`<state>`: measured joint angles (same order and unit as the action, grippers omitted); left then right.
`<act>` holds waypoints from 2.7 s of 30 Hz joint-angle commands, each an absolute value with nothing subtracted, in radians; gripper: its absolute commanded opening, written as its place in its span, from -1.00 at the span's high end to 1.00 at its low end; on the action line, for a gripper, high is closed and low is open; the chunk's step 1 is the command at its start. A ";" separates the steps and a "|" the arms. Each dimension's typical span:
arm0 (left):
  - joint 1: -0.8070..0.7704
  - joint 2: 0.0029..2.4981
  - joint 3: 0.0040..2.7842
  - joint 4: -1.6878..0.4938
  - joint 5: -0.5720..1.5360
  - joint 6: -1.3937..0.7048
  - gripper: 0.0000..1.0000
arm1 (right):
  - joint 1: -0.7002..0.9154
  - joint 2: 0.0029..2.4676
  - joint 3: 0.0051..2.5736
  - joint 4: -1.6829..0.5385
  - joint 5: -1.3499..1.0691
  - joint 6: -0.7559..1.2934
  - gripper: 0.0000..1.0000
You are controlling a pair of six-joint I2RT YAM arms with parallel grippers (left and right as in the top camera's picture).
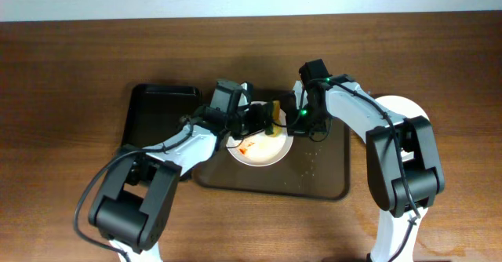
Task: Clean dirty plates on tray and stack at the side
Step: 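Scrub the sauce on the last plate with the sponge in the left gripper, then carry the last plate right with the right gripper and stack it on the pile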
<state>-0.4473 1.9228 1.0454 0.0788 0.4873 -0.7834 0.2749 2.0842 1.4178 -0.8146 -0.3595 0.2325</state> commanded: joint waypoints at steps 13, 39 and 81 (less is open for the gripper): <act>-0.305 1.862 1.043 -0.517 0.317 -0.422 1.00 | 0.281 2.071 1.398 -0.852 -0.320 0.229 0.92; -0.431 1.690 1.030 -0.353 0.159 -0.395 1.00 | 0.281 2.071 1.398 -0.875 -0.276 0.248 0.92; -0.468 1.960 1.258 -0.620 -0.259 -0.425 1.00 | 0.281 2.071 1.398 -0.894 -0.276 0.248 0.92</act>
